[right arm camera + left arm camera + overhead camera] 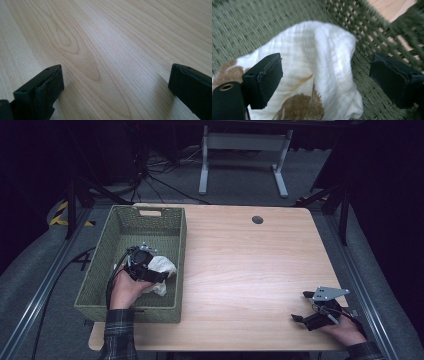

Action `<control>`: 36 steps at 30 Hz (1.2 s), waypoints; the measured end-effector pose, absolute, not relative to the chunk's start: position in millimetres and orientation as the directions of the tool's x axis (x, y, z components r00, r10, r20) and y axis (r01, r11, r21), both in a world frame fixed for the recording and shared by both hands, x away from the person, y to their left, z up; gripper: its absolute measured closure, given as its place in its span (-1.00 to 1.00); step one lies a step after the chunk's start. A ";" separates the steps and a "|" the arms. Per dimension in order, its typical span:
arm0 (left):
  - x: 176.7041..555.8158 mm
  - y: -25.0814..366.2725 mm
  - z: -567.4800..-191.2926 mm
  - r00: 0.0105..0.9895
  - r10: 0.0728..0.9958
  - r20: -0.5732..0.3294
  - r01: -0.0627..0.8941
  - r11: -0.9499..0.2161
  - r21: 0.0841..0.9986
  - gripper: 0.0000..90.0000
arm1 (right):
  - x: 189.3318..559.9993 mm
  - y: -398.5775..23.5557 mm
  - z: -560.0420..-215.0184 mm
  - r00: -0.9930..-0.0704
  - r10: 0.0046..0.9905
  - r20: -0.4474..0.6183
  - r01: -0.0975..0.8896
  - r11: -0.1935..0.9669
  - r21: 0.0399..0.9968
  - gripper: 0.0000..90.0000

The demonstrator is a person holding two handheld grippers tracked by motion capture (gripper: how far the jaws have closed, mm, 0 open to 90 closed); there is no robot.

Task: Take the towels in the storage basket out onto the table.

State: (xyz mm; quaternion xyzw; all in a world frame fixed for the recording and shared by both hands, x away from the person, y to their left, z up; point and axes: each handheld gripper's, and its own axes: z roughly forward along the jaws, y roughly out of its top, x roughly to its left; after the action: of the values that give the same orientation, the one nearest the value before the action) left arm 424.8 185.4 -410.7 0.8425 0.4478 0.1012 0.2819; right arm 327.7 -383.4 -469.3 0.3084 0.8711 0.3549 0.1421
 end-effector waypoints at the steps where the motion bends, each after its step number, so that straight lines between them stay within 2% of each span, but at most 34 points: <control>1: 425.3 184.7 -412.2 0.576 0.813 -0.085 0.706 -0.443 0.552 -0.73 | 327.8 -383.3 -469.2 -0.769 0.638 -0.029 0.436 0.558 0.706 -1.00; 9: 428.3 181.1 -423.1 0.561 0.823 -0.084 0.754 -0.466 0.463 -0.67 | 327.7 -383.3 -469.3 -0.770 0.638 -0.029 0.436 0.558 0.706 -1.00; 17: 428.7 176.2 -429.7 0.566 0.823 -0.049 0.760 -0.498 0.418 -0.63 | 327.7 -383.4 -469.3 -0.770 0.638 -0.029 0.436 0.558 0.706 -1.00; 22: 429.4 175.9 -430.7 0.553 0.830 -0.067 0.778 -0.487 0.397 -0.59 | 327.8 -383.4 -469.3 -0.770 0.638 -0.028 0.436 0.558 0.706 -1.00; 24: 428.9 176.0 -429.7 0.531 0.845 -0.059 0.792 -0.471 0.388 -0.45 | 327.8 -383.4 -469.3 -0.770 0.638 -0.028 0.436 0.558 0.706 -1.00; 29: 427.1 178.8 -421.4 0.501 0.864 -0.054 0.808 -0.445 0.386 0.34 | 327.8 -383.4 -469.3 -0.770 0.638 -0.028 0.436 0.558 0.706 -1.00; 31: 426.5 180.7 -418.5 0.486 0.871 -0.076 0.817 -0.421 0.395 0.53 | 327.8 -383.4 -469.3 -0.770 0.638 -0.028 0.436 0.558 0.706 -1.00; 36: 424.9 186.1 -411.6 0.472 0.872 -0.129 0.821 -0.382 0.424 0.63 | 327.8 -383.4 -469.3 -0.770 0.638 -0.028 0.436 0.558 0.706 -1.00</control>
State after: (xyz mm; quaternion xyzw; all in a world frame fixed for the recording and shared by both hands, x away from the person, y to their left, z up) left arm 424.9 186.1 -411.6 0.8292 0.5106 0.0579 0.2201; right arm 327.8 -383.4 -469.3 0.3081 0.8711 0.3552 0.1418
